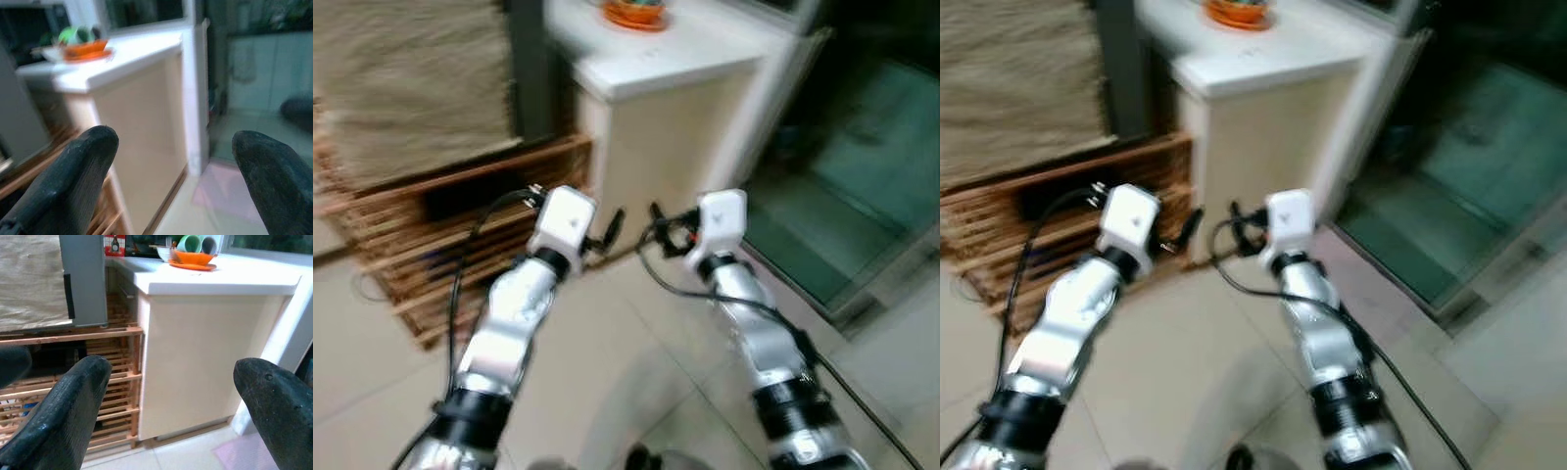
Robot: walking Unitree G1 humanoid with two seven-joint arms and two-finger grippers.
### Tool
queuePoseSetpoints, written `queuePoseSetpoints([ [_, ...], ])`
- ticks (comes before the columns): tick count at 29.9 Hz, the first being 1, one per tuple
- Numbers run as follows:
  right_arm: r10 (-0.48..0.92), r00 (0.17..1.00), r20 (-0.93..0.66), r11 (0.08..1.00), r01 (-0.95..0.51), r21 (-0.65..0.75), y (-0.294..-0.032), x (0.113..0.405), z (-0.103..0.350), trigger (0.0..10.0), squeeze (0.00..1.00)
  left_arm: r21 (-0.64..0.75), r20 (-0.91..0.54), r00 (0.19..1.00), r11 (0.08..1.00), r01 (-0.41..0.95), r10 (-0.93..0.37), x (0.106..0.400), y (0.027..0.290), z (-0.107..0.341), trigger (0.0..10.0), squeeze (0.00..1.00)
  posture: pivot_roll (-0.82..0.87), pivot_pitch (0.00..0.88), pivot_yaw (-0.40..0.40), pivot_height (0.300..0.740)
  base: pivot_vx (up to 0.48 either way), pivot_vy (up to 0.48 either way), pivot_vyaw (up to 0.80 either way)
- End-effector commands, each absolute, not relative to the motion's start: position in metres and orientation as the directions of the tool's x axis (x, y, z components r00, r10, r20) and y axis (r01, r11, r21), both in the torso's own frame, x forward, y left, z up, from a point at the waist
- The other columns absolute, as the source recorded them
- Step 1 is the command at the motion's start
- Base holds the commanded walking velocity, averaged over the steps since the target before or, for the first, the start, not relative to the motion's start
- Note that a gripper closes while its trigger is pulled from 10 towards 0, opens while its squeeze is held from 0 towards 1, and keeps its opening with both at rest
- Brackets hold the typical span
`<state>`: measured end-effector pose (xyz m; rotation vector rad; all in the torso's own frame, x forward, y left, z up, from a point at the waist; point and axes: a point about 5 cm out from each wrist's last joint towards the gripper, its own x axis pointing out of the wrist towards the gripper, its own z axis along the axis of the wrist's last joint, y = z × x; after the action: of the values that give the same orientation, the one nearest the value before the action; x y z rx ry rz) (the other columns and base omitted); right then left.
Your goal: Restocking fridge
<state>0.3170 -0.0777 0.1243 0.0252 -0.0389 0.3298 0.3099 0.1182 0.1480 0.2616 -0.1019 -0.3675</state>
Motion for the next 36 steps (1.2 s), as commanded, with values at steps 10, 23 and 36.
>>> queuePoseSetpoints([
  [10,0.301,0.951,0.071,0.954,-0.301,-0.012,-0.082,0.319,0.129,10.0,0.08,0.295,-0.006,0.979,0.935,0.196,-0.204,0.318,0.130,0.140,10.0,0.00,0.17,0.041,-0.058,0.740,0.225,0.263,-0.26],
  [23,0.249,0.967,0.054,0.968,-0.247,-0.032,-0.092,0.319,0.124,10.0,0.12,0.316,-0.007,0.966,0.916,0.249,-0.260,0.318,0.121,0.141,10.0,0.00,0.15,0.056,-0.054,0.740,0.061,0.446,-0.16],
  [36,0.236,0.970,0.066,0.971,-0.234,-0.041,-0.091,0.320,0.125,10.0,0.10,0.295,0.003,0.981,0.938,0.182,-0.192,0.319,0.127,0.142,10.0,0.00,0.15,0.060,-0.056,0.740,0.102,0.187,-0.27],
])
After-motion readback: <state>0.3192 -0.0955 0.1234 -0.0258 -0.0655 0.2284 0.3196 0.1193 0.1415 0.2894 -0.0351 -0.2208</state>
